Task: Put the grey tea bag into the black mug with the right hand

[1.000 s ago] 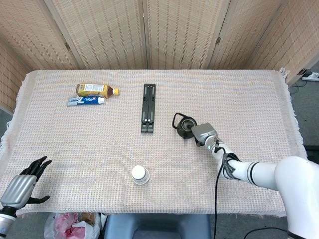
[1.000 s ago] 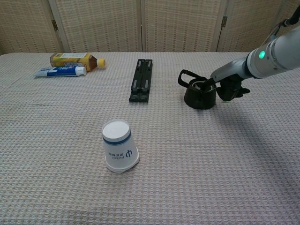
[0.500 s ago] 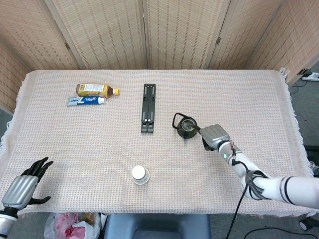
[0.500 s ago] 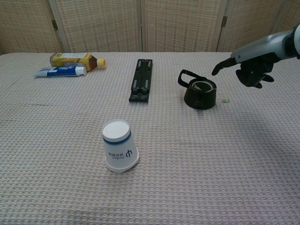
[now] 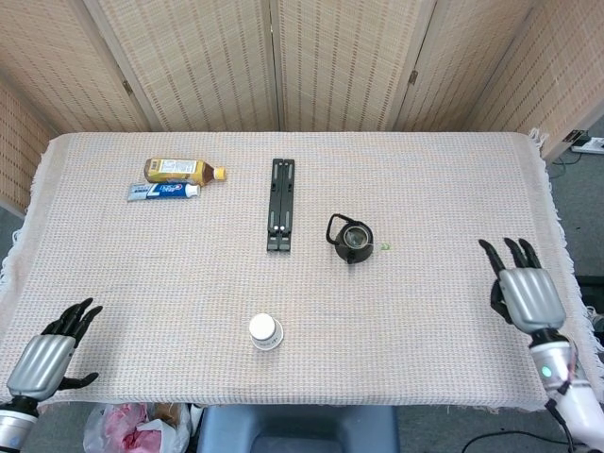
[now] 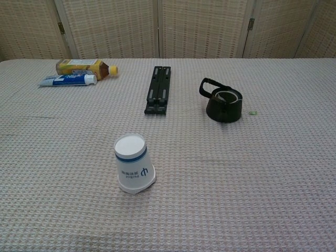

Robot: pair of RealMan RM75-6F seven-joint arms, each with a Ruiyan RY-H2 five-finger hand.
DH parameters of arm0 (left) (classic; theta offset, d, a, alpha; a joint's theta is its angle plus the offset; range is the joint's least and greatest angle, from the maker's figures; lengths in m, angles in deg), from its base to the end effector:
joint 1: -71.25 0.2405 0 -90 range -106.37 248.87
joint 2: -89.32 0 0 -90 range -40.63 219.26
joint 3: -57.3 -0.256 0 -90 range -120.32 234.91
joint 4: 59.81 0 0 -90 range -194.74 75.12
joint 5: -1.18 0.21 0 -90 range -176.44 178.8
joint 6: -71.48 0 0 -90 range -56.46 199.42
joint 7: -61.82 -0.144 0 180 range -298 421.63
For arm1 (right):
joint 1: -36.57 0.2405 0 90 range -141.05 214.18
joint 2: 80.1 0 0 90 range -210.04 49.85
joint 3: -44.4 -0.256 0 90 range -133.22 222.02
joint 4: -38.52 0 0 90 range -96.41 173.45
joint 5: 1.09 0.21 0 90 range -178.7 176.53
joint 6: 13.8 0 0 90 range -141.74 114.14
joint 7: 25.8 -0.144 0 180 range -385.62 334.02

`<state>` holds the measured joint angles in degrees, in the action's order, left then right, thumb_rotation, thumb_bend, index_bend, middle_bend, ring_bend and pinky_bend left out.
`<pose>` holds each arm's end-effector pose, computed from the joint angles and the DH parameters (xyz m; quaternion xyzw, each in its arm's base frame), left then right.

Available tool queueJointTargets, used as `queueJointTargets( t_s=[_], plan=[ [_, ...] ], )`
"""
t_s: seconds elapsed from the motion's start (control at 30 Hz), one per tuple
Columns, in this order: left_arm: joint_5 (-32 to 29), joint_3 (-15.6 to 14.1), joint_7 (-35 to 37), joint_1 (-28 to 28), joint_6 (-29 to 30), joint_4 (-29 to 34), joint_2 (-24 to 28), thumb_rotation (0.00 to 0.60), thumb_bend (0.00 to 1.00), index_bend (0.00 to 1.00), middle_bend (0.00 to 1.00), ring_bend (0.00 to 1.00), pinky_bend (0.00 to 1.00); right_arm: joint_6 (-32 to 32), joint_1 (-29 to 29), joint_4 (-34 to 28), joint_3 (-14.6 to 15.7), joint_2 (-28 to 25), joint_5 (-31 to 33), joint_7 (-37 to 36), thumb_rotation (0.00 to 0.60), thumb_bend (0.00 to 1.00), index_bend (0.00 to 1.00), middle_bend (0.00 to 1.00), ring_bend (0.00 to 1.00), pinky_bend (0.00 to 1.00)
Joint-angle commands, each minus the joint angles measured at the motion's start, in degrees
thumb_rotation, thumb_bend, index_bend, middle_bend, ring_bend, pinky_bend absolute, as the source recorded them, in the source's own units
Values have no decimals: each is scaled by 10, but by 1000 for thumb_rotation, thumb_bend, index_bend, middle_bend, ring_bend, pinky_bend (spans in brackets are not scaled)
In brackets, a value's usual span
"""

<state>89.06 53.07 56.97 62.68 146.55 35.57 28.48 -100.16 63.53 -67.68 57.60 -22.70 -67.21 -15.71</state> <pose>-0.3109 0.1687 0.1328 -0.6871 -0.4115 -0.2923 0.5226 -0.2741 -0.2249 0.1644 0.6339 -0.3967 0.3090 0.5876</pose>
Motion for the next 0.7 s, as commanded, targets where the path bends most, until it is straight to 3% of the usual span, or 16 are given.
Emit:
queueJointTargets(
  t_s=[0.03,0.23,0.47,0.7],
  plan=[
    [0,0,-10,0,-2,-1,-5,600,58,0,0,28,258,-99,-115,90,28,43,-93,-55,600,280,0,0,0,0],
    [-3,0,-27,2,0,3,-11,600,58,0,0,28,258,-131,-164,121,12,54,-127,-46,600,280,0,0,0,0],
    [-5,1,-28,4,3,4,-11,600,59,0,0,28,257,-105,-179,120,-14,45,-134,-45,600,272,0,0,0,0],
    [-3,1,-26,5,4,4,-10,600,58,0,0,28,257,-83,-192,115,-35,42,-141,-37,600,13,0,0,0,0]
  ],
)
